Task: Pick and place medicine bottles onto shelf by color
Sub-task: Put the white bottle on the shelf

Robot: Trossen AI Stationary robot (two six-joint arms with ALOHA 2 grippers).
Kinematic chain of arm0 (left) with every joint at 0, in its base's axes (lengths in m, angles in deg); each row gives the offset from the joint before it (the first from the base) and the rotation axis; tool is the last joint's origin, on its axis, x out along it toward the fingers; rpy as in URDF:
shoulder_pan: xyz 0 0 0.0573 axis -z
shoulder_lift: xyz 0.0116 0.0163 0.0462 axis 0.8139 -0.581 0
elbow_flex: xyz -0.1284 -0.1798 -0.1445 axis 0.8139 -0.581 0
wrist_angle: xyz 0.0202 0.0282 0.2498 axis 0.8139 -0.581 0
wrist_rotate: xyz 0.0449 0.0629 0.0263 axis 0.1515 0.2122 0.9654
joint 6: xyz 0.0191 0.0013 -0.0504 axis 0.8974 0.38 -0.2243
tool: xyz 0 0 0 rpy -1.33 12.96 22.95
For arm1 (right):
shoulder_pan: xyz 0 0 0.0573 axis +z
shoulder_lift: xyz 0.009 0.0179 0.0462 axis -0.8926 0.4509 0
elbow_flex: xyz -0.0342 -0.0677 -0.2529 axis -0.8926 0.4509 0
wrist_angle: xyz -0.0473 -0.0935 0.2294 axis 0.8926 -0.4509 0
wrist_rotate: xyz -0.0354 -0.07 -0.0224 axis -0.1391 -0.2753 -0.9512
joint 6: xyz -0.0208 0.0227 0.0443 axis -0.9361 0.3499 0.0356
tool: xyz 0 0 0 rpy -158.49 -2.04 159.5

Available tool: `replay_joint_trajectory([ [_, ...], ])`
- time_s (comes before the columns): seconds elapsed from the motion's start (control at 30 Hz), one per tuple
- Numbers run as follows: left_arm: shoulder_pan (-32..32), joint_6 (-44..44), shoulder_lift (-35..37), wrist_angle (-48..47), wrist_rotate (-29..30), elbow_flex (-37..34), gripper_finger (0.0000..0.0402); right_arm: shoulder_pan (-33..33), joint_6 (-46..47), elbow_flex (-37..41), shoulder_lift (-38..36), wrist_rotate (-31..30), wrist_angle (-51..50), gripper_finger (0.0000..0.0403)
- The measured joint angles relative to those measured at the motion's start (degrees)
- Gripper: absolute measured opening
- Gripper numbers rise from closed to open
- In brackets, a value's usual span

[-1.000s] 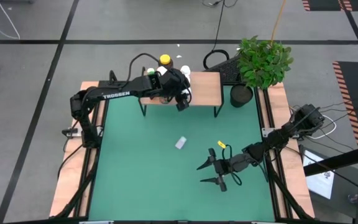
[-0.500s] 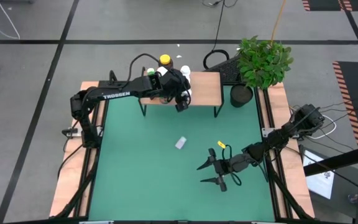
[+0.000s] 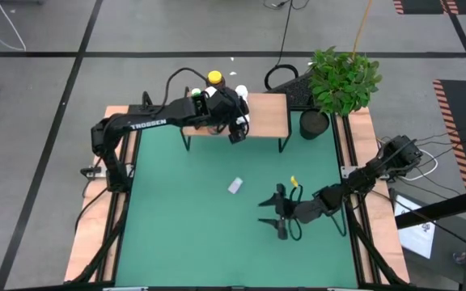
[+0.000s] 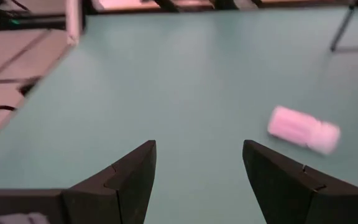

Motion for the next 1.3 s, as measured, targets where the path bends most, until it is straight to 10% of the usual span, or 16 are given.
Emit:
replay_joint_trajectory([
  [0.6, 22.07, -28.6, 0.24, -25.67, 11.43, 9.53, 0.0209, 0.0, 6.01, -0.02, 0.02, -6.51, -9.05, 0.0235],
  [0.87, 31.1, -37.22, 0.08, -7.24, 12.6, -8.74, 0.0189, -0.03, 8.15, -0.02, -0.28, -7.93, -10.14, 0.0235],
  [1.07, 28.3, -37.51, -0.02, 17.31, 10.63, -25.12, 0.0192, -0.11, 9.59, -0.02, -0.31, -9.24, -9.99, 0.0235],
  [1.3, 23.59, -42.68, 0.0, 22.67, 5.85, -34.16, 0.0254, -0.09, 11.32, -0.02, -0.31, -9.2, -10.03, 0.0235],
])
